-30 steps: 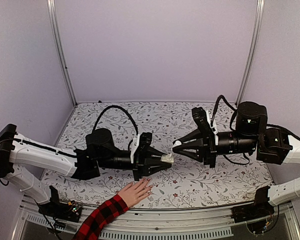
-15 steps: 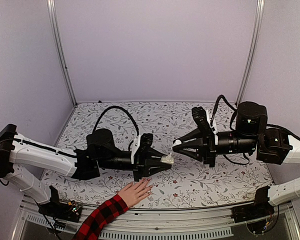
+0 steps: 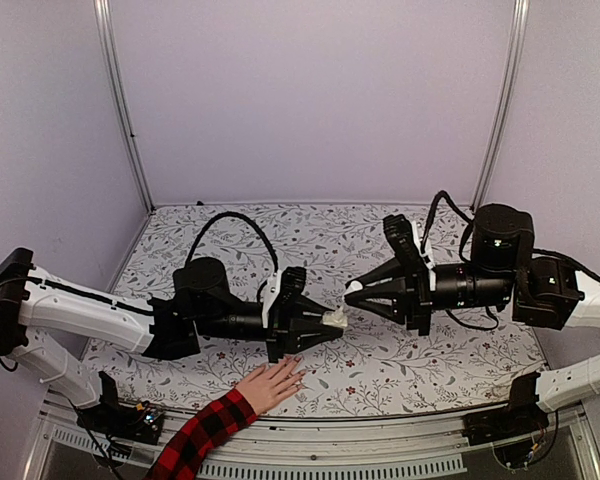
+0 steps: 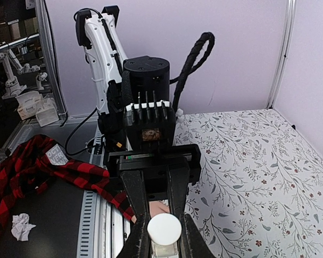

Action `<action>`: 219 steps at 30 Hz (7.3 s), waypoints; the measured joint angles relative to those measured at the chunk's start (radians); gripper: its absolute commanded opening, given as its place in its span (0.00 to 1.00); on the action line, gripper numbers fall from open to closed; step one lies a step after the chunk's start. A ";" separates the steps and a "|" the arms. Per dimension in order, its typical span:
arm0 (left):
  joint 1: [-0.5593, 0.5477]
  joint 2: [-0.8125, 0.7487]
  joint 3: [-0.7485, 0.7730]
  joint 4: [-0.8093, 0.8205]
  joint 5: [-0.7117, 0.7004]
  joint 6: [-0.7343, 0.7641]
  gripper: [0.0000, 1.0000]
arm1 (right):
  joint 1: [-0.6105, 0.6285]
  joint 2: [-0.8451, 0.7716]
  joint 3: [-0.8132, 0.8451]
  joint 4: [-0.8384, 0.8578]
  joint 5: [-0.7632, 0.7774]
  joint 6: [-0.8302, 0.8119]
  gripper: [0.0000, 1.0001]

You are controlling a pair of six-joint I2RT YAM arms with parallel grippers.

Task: Paint the nails
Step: Close the nail polish bottle, then screw the nail polish bottle.

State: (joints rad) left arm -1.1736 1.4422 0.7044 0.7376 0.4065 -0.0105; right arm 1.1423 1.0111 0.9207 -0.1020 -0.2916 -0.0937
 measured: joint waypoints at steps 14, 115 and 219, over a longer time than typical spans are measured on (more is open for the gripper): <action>0.000 0.000 0.000 0.000 -0.001 0.000 0.00 | 0.000 0.008 -0.025 0.014 -0.003 0.004 0.00; 0.038 -0.129 -0.049 -0.012 -0.008 -0.043 0.00 | -0.009 0.034 0.029 0.010 -0.009 0.018 0.86; 0.014 0.092 0.093 -0.002 -0.762 -0.008 0.00 | -0.018 0.343 0.093 0.237 0.505 0.273 0.40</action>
State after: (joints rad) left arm -1.1591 1.5337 0.7979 0.7357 -0.3557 -0.0185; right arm 1.1244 1.3540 1.0134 0.1345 0.2131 0.1795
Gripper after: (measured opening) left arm 0.214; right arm 0.268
